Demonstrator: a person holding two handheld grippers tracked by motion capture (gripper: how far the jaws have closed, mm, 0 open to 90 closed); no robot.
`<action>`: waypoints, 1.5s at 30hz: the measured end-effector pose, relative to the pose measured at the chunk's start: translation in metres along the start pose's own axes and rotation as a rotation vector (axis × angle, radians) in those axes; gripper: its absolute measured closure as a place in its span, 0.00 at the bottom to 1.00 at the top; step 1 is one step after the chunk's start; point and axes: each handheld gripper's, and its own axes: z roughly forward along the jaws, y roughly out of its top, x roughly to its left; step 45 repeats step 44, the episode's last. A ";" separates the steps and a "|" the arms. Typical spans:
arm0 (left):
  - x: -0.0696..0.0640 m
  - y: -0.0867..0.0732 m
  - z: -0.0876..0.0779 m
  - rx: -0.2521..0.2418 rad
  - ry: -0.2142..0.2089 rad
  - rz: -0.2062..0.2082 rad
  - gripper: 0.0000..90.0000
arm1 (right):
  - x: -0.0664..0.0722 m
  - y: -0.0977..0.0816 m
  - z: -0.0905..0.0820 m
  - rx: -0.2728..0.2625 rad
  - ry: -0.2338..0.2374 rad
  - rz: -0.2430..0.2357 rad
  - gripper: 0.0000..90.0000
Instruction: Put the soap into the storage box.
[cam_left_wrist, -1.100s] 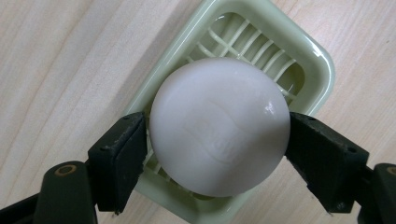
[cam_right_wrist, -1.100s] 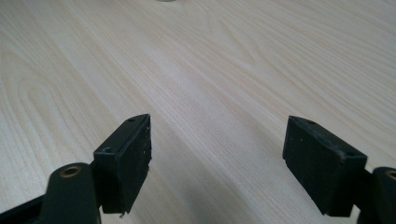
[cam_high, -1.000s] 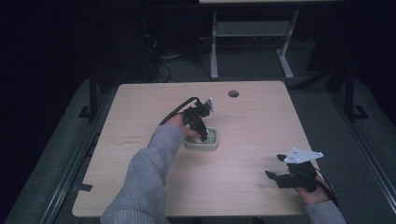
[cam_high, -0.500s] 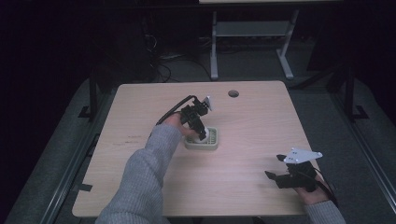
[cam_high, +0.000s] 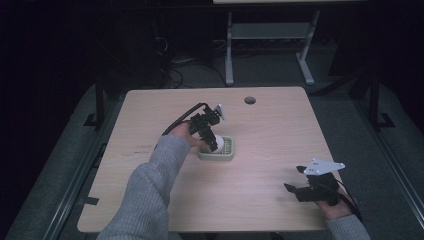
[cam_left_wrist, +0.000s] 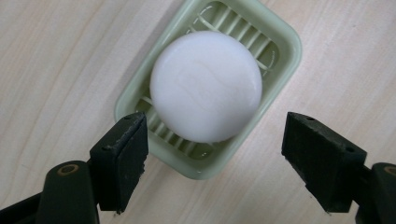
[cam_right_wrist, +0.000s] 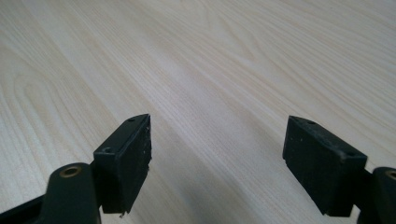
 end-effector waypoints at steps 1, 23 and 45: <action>-0.001 -0.001 0.000 0.004 0.002 0.005 0.25 | 0.000 0.000 0.000 -0.002 0.001 0.002 0.26; -0.015 -0.032 -0.004 -0.024 -0.010 0.009 0.25 | 0.000 0.000 0.001 0.003 -0.007 -0.004 0.26; -0.045 -0.086 0.005 -0.061 -0.014 0.029 0.25 | 0.002 0.000 0.000 0.004 -0.011 0.008 0.26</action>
